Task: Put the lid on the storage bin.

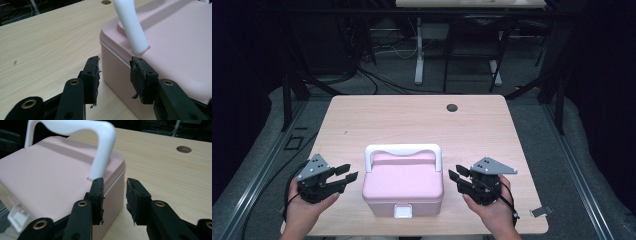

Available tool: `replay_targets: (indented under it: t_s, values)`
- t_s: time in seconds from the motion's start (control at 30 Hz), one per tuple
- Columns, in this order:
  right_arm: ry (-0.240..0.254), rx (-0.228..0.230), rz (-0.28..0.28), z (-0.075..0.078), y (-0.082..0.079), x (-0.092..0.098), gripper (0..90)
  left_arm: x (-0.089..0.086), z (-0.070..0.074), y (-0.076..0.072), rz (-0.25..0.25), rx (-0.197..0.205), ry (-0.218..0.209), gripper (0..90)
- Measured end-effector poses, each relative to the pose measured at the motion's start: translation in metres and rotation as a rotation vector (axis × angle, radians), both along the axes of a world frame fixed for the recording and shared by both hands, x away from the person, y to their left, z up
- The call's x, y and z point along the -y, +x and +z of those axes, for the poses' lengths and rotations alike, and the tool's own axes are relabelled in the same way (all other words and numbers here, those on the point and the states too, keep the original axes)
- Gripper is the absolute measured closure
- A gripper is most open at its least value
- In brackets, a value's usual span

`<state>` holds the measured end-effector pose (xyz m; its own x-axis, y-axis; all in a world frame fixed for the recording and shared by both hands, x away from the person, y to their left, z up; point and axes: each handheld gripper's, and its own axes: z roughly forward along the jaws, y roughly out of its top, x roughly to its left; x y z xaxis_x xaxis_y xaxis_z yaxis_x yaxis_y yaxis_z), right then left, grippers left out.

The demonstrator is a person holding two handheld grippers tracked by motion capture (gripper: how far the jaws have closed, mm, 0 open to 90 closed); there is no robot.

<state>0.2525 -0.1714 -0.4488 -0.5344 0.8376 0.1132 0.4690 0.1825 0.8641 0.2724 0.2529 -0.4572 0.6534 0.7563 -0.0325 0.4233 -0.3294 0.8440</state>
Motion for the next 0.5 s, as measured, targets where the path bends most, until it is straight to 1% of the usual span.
replay_targets:
  t_s: [0.07, 0.1, 0.13, 0.17, 0.23, 0.3, 0.37, 0.43, 0.5]
  values:
    - [0.01, 0.0, -0.01, 0.0, 0.006, 0.002, 65.7, 0.0, 0.0, 0.005, 0.002, 0.0, -0.006, 58.2]
    - [0.03, -0.009, -0.003, -0.001, 0.012, 0.004, 65.6, 0.0, 0.0, 0.008, 0.002, -0.002, -0.003, 58.0]
    - [0.029, -0.013, -0.017, -0.001, 0.015, 0.005, 65.3, 0.0, 0.0, 0.012, 0.009, -0.001, -0.004, 57.8]
    - [0.017, -0.013, -0.042, -0.002, 0.021, 0.006, 64.6, -0.001, 0.0, 0.015, 0.01, 0.0, -0.004, 57.4]
    - [0.016, -0.019, -0.064, -0.004, 0.028, 0.008, 64.3, -0.002, -0.001, 0.02, 0.019, -0.005, -0.01, 57.2]
    - [0.025, -0.02, -0.08, -0.005, 0.034, 0.011, 62.7, -0.004, -0.002, 0.025, 0.03, -0.014, -0.026, 57.2]
    - [0.031, -0.024, -0.094, -0.006, 0.039, 0.013, 61.7, -0.006, -0.004, 0.029, 0.046, -0.017, -0.031, 57.2]
    - [0.028, -0.017, -0.112, -0.009, 0.042, 0.015, 59.9, -0.009, -0.007, 0.033, 0.053, -0.033, -0.044, 57.1]
    - [0.025, -0.008, -0.12, -0.012, 0.043, 0.017, 58.5, -0.013, -0.012, 0.035, 0.06, -0.038, -0.052, 56.2]
